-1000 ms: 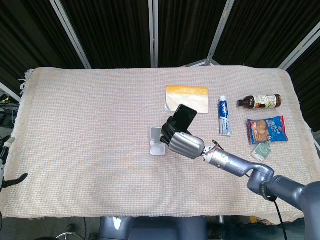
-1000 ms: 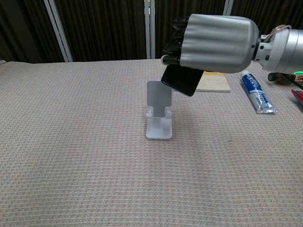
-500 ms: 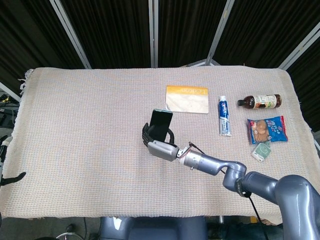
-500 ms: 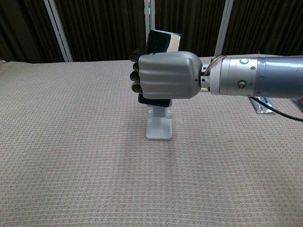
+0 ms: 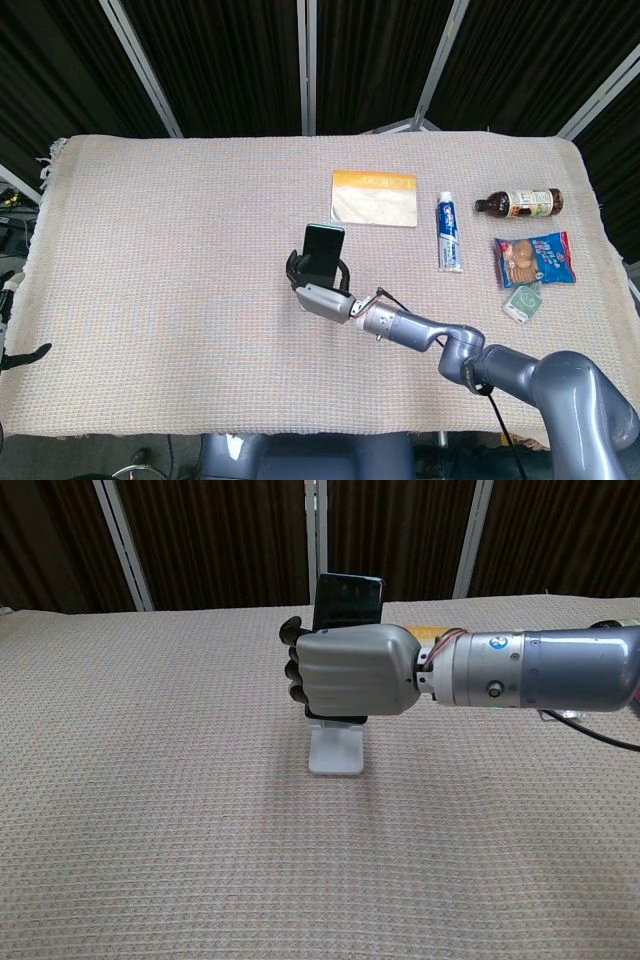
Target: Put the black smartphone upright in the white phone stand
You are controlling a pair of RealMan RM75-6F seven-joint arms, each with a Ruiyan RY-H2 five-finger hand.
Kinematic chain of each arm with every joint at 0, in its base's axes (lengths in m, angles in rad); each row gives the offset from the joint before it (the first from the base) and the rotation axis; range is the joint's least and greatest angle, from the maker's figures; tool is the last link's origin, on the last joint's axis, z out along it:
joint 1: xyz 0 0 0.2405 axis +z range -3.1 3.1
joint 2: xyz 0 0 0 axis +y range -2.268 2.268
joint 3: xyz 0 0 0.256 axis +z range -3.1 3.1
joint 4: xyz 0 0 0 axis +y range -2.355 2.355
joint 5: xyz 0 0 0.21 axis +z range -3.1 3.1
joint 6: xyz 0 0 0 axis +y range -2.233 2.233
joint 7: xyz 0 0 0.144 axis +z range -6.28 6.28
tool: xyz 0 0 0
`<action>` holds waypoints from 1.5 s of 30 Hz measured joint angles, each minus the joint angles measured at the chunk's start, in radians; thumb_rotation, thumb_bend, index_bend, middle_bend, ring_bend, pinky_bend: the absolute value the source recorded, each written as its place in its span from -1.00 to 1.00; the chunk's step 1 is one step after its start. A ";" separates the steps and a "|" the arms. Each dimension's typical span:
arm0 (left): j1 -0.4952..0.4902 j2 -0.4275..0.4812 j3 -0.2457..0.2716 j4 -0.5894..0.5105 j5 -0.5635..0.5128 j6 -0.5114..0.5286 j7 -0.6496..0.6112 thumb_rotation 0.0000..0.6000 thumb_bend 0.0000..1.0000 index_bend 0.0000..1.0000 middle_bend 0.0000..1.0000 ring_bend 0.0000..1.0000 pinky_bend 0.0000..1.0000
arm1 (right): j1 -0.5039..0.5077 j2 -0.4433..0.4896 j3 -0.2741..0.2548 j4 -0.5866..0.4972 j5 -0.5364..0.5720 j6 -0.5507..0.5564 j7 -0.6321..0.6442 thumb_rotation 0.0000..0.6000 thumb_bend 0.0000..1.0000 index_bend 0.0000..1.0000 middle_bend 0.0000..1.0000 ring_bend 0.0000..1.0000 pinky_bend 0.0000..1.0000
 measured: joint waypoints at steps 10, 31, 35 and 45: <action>0.001 0.002 0.000 -0.004 0.001 0.003 -0.002 1.00 -1.00 -1.00 -1.00 -1.00 -1.00 | 0.001 -0.018 -0.020 0.027 -0.002 0.023 0.013 1.00 -0.67 -0.05 -0.07 -0.18 -0.45; 0.004 0.007 0.004 -0.013 0.013 0.011 -0.007 1.00 -1.00 -1.00 -1.00 -1.00 -1.00 | -0.035 -0.020 -0.013 0.010 0.026 0.087 -0.028 1.00 -0.79 -0.79 -0.78 -0.79 -0.94; 0.005 0.010 0.005 -0.016 0.020 0.015 -0.012 1.00 -1.00 -1.00 -1.00 -1.00 -1.00 | -0.053 0.008 -0.011 -0.022 0.029 0.123 -0.026 1.00 -0.79 -0.79 -0.77 -0.78 -0.93; 0.015 0.023 0.011 -0.028 0.065 0.050 -0.039 1.00 -1.00 -1.00 -1.00 -1.00 -1.00 | -0.244 0.157 0.001 -0.197 0.109 0.392 0.099 1.00 -0.94 -0.82 -0.77 -0.76 -0.91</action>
